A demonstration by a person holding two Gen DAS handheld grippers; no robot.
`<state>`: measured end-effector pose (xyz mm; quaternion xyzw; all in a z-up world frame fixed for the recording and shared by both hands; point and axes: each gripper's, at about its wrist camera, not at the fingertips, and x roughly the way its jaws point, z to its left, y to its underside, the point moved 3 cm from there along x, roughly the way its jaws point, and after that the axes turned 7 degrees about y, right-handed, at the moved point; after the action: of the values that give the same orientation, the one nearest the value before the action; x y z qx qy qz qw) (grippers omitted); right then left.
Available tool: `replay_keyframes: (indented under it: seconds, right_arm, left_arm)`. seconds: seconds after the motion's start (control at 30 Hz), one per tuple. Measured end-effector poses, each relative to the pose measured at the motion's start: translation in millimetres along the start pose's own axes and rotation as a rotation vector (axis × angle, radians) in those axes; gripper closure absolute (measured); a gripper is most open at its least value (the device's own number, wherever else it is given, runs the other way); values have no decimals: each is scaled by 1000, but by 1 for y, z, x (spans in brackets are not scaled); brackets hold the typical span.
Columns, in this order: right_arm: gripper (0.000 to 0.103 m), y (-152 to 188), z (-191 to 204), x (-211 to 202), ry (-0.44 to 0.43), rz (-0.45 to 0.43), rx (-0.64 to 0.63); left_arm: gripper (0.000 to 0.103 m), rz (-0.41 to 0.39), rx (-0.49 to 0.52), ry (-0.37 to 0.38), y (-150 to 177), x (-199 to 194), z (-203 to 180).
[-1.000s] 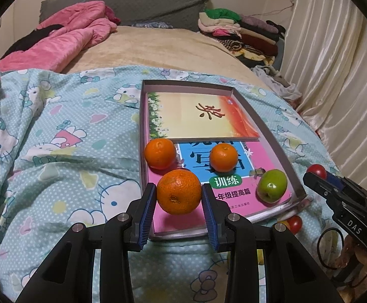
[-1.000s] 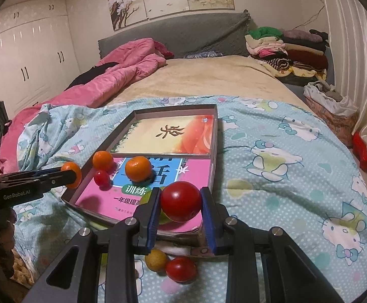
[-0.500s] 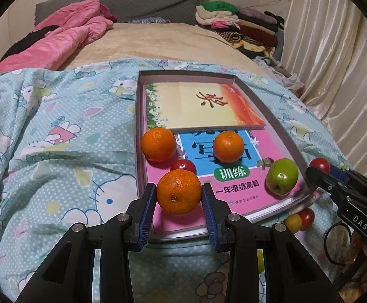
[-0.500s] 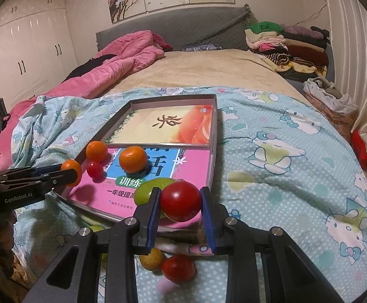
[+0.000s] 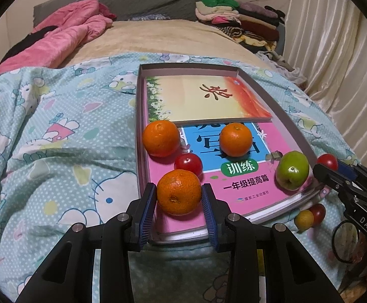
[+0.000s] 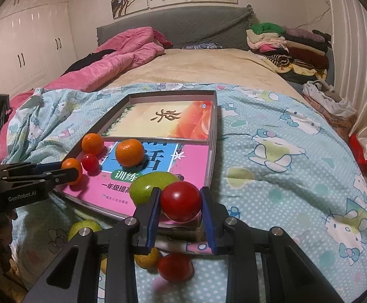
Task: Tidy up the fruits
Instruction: 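Lower the orange onto the workbook with the left tool while the right tool lowers the tomato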
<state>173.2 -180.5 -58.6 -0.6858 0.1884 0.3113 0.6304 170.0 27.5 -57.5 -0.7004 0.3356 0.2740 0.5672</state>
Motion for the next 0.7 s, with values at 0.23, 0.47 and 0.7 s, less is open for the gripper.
replay_keyframes:
  seconds: [0.23, 0.47, 0.7]
  right_arm:
    - [72, 3, 13, 1, -7, 6, -57]
    - [72, 4, 15, 5, -9, 14, -61]
    - [67, 5, 17, 6, -8, 17, -69]
  left_arm:
    - [66, -1, 0, 3, 0, 0, 0]
    - [66, -1, 0, 5, 0, 1, 0]
    - [66, -1, 0, 5, 0, 1, 1]
